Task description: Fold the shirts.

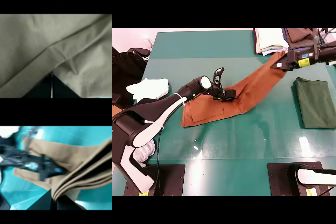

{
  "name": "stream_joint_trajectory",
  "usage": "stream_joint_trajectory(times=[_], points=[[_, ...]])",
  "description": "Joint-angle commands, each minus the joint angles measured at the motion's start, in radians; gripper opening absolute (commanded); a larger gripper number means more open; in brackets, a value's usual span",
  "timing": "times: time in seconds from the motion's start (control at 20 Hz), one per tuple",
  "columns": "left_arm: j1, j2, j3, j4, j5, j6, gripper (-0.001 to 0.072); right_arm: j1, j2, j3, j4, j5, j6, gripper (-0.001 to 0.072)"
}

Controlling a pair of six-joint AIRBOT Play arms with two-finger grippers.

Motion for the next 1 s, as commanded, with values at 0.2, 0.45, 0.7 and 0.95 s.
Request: stream_joint_trajectory(times=[0.2, 0.45, 0.7, 0.95], points=[[0.034, 0.013, 0.031, 0.018, -0.048, 0.006, 0.0022, 0.212, 0.013, 0.075, 0.007, -0.082, 0.065, 0.0018], [0.261, 0.255, 0.033, 0.137, -0.126, 0.007, 0.0022, 0.404, -0.006, 0.074, 0.007, -0.187, 0.064, 0.0018], [0.508, 0.550, 0.033, 0.298, -0.216, 0.007, 0.0023, 0.697, -0.204, 0.110, 0.118, -0.464, -0.001, 0.0144], [0.590, 0.663, 0.033, 0.326, -0.274, 0.024, 0.0023, 0.787, -0.428, 0.329, 0.127, -0.452, -0.024, 0.0367]])
